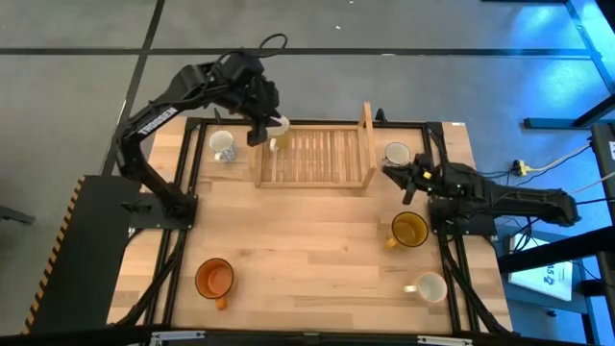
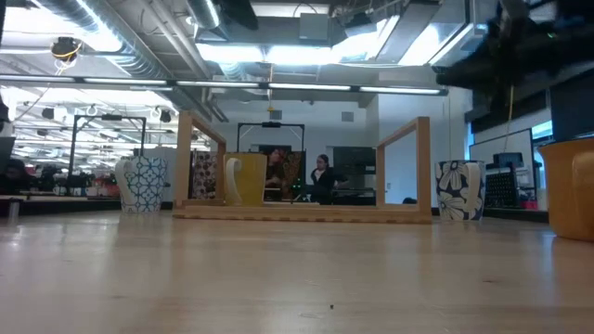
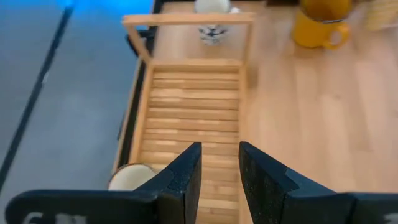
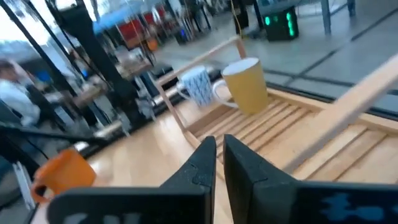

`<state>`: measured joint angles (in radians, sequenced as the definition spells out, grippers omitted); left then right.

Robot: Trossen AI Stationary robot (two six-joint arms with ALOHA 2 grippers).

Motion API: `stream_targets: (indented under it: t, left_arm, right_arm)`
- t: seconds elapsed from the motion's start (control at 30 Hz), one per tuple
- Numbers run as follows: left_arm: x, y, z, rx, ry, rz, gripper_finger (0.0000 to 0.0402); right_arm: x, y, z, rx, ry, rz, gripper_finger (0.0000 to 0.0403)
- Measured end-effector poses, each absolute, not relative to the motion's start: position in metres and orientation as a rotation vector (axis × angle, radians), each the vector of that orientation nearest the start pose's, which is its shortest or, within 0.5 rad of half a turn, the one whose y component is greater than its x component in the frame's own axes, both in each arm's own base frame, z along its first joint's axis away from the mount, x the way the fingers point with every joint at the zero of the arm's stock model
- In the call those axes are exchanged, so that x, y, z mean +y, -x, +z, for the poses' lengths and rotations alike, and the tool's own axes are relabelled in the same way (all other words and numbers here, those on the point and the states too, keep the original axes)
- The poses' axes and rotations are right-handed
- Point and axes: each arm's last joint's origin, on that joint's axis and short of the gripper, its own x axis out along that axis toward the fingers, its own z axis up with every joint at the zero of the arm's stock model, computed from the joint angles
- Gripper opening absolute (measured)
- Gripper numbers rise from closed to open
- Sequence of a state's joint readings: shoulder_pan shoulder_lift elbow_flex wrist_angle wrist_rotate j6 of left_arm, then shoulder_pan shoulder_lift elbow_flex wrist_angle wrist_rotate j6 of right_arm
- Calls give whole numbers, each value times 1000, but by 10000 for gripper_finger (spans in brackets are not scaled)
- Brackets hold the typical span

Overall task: Place coffee mugs
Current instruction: Put the dark yellow mug on the shelf

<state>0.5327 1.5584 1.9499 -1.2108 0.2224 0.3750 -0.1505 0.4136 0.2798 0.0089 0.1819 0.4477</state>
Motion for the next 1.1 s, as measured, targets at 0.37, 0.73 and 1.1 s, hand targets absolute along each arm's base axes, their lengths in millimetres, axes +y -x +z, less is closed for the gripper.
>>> stream_targets:
  t: [0.37,0.73,1.1]
  left_arm:
    - [113,-210,457,846,-50,-38,100]
    - [82,-161,424,706,-50,-35,100]
    - [70,-141,388,608,-9,27,100]
  right_arm:
    - [-33,-204,292,321,-389,-290,19]
    - [-17,-263,319,632,-571,-168,19]
    - [37,-247,304,1042,-877,-387,19]
